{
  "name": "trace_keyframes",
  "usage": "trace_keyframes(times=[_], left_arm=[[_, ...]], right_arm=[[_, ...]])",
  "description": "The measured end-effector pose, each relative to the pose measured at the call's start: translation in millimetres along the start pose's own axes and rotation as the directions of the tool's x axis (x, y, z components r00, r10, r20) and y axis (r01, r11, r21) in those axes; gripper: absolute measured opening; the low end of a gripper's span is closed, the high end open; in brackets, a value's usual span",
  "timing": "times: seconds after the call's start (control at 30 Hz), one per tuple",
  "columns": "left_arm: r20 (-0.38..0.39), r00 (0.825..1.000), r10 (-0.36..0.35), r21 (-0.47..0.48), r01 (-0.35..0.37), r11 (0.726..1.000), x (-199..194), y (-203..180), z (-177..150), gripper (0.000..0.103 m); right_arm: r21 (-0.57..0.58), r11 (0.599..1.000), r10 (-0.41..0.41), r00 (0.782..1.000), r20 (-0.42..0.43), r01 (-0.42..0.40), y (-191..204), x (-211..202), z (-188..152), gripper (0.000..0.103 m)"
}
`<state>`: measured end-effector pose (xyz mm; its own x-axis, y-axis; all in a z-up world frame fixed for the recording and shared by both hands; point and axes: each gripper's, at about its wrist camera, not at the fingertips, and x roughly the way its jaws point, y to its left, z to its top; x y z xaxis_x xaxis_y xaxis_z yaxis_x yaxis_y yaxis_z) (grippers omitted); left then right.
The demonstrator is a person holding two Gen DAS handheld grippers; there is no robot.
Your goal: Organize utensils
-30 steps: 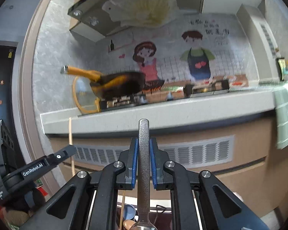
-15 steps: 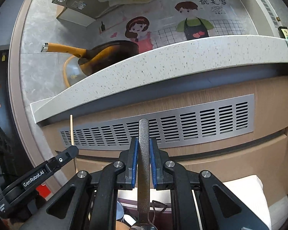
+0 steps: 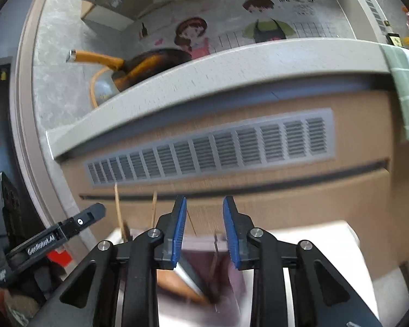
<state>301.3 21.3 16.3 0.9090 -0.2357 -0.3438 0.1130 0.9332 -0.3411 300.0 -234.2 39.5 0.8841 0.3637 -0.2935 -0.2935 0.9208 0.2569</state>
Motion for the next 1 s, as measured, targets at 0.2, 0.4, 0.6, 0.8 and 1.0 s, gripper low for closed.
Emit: trace_keyframes(times=[0.2,0.4,0.6,0.8,1.0], left_arm=[[-0.109,0.987,0.115,0.128,-0.101,0.987,-65,-13,-37,0.043],[-0.146,0.96,0.241,0.252,-0.199,0.947,-131,-41,-70,0.043],[-0.187,0.953,0.238,0.222,-0.195,0.955,-162,-53,-83,0.043],[-0.173,0.958,0.227,0.224,-0.187,0.957,-173,-59,-83,0.043],[-0.179,0.96,0.217,0.223,-0.176,0.959,-173,-60,-81,0.043]], right_arm=[[0.03,0.999,-0.01,0.982,-0.19,0.016,10,-45,-38,0.035],[-0.073,0.997,0.003,0.959,-0.282,-0.025,55,-109,-75,0.037],[-0.145,0.989,-0.034,0.962,-0.27,-0.006,85,-151,-95,0.037],[-0.122,0.992,-0.057,0.96,-0.275,0.024,81,-158,-96,0.037],[-0.12,0.992,-0.071,0.963,-0.261,0.04,78,-161,-92,0.038]])
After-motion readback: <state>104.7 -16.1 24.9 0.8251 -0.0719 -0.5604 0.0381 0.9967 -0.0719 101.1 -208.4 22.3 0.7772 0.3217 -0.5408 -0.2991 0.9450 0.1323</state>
